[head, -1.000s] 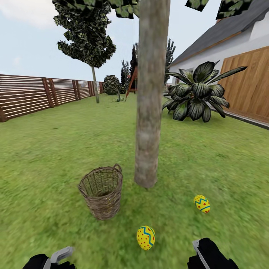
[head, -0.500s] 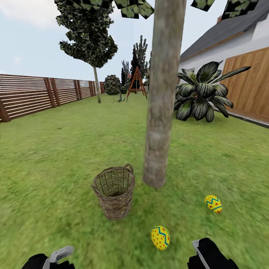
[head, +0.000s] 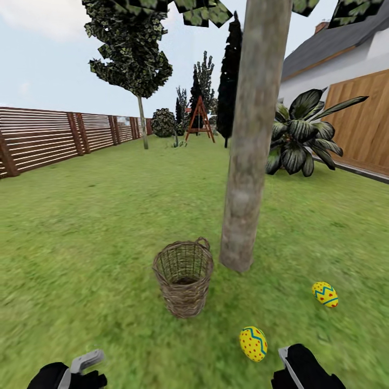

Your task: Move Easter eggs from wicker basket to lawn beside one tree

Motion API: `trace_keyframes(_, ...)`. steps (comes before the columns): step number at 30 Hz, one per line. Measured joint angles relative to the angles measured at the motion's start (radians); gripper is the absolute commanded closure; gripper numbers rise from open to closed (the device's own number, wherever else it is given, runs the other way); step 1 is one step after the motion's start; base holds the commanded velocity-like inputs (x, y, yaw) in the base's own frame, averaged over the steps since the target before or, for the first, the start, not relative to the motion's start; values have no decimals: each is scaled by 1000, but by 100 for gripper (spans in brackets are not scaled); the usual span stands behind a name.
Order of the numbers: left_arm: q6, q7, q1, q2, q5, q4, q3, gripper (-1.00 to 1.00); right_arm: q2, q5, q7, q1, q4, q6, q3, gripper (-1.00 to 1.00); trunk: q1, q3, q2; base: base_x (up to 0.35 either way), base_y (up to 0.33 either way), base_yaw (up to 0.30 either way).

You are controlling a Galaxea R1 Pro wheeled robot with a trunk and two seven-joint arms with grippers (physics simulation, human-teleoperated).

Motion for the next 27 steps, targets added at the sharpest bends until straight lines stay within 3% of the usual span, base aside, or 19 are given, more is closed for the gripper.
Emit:
trace_keyframes(5,1,3,0,1,3,-193,1,-100,-1,-4,0,0,-5,0,0,-100,0,0,0,0,323,0)
trace_keyframes(8,1,2,-1,2,2,-245,0,-100,0,-5,0,0,-5,0,0,-100,0,0,0,0,325,0)
trace_keyframes(12,-10,1,-3,0,2,-254,0,-100,-1,-5,-1,0,-7,-6,-3,-100,0,0,0,0,325,0)
trace_keyframes(17,-150,6,-5,0,-1,-255,0,-100,-3,-6,0,0,-16,-6,-5,-100,0,0,0,0,325,0)
trace_keyframes(27,-158,4,-12,-6,-3,-223,-7,-100,-3,-7,1,0,-20,-11,-5,-100,0,1,0,48,325,-71)
